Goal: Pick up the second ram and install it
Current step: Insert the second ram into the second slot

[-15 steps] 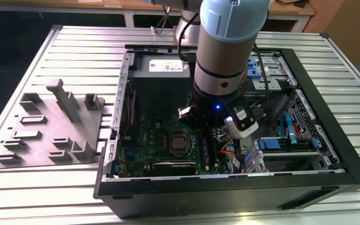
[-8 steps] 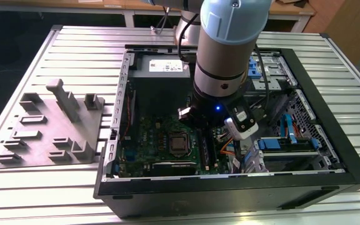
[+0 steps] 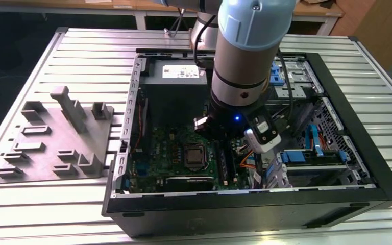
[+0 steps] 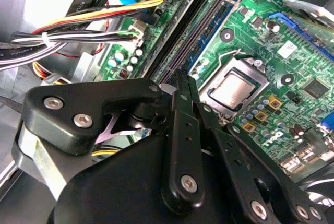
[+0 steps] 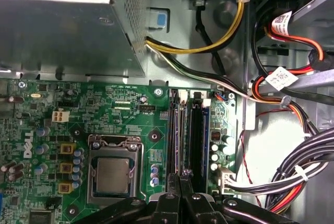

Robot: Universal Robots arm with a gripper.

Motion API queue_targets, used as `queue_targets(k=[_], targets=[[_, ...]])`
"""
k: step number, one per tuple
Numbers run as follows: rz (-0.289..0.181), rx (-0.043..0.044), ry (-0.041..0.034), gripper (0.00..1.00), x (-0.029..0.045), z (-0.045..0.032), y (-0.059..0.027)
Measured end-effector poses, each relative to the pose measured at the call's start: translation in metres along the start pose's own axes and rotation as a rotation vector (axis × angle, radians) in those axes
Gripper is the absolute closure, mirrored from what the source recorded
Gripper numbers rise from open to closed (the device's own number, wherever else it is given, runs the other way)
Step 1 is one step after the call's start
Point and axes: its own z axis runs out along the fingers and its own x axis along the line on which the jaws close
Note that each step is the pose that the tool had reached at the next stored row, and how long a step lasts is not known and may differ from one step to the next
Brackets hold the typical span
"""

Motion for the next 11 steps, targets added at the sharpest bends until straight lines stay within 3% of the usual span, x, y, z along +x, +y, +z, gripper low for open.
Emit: queue_targets(k=[11], targets=[[0.000, -0.0001, 0.0001, 0.89, 0.0001, 0.0013, -0.0007]])
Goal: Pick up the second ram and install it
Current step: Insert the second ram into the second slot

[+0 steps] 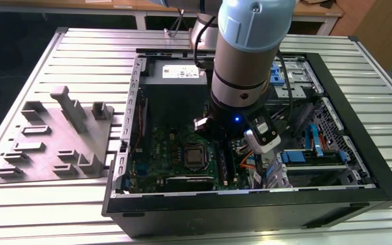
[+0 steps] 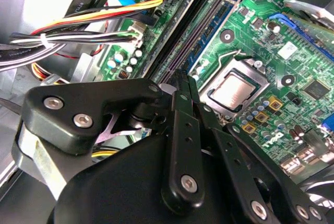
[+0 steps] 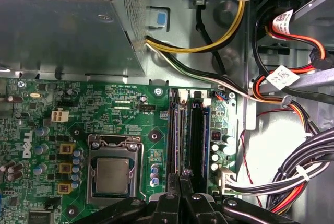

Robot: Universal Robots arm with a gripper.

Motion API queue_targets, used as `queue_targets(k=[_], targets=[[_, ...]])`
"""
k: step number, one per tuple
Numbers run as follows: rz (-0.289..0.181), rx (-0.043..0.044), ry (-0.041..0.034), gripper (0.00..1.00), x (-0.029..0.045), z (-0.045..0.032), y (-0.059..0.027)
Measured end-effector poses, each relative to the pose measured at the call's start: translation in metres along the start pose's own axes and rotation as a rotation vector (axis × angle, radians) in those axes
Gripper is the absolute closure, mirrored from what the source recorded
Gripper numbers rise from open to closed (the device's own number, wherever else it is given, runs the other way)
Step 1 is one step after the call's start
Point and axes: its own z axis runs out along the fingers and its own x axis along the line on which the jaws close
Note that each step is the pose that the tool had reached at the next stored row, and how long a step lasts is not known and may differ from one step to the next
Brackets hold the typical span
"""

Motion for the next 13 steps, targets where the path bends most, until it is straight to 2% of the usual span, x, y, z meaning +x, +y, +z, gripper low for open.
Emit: queue_targets(k=[13], targets=[[0.009, 0.0002, -0.0005, 0.89, 0.0000, 0.0005, 0.0000]])
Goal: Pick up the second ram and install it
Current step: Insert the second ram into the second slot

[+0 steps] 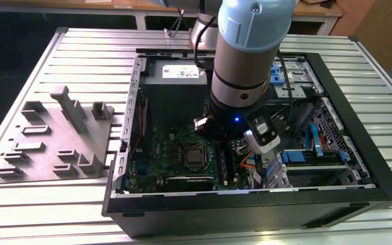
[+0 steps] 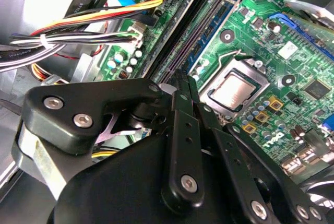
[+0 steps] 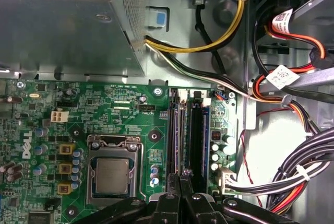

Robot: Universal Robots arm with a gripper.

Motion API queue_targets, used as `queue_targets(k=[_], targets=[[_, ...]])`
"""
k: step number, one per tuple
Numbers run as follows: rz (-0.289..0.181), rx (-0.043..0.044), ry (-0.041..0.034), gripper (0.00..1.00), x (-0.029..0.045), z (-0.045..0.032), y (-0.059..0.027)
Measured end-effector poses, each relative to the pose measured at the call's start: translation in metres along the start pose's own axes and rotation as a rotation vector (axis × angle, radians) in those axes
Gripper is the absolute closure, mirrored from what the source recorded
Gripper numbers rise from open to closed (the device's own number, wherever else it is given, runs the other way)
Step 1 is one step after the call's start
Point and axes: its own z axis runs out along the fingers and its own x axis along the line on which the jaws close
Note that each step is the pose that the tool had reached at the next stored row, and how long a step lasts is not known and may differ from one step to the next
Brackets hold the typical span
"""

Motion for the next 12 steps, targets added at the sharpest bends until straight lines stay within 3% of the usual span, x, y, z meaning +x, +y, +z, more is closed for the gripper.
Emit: queue_targets(k=[12], targets=[[0.041, 0.0010, -0.0023, 0.89, 0.0001, 0.0011, -0.0001]])
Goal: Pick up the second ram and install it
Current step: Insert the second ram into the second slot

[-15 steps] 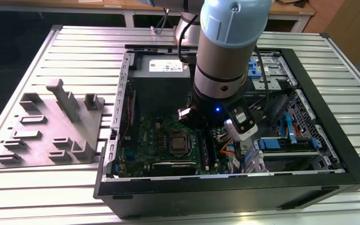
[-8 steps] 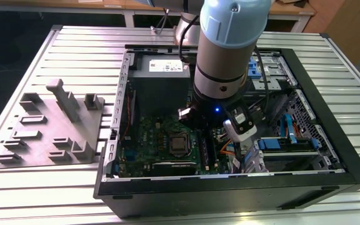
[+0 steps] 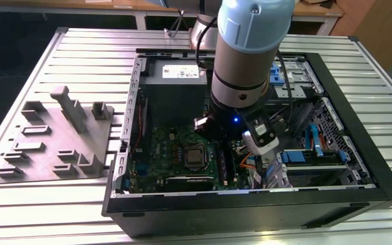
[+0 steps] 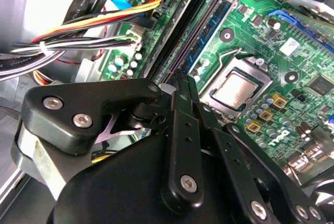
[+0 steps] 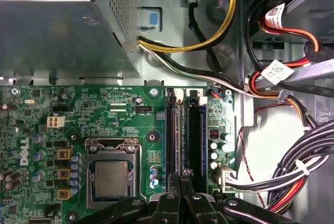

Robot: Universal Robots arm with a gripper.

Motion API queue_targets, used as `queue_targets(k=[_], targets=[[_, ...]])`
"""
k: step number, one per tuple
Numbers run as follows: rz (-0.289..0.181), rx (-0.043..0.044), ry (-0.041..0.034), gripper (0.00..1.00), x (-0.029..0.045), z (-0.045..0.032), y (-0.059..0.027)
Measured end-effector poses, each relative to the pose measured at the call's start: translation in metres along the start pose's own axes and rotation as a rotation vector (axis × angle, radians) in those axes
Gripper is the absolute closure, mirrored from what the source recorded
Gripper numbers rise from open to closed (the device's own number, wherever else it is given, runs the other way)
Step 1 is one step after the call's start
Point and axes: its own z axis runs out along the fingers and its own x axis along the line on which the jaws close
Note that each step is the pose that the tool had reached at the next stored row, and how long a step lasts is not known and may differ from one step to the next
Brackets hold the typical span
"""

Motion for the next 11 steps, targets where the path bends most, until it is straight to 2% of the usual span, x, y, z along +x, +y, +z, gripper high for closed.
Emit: queue_targets(k=[11], targets=[[0.001, 0.0001, 0.0000, 0.89, -0.0014, 0.0001, 0.0000]])
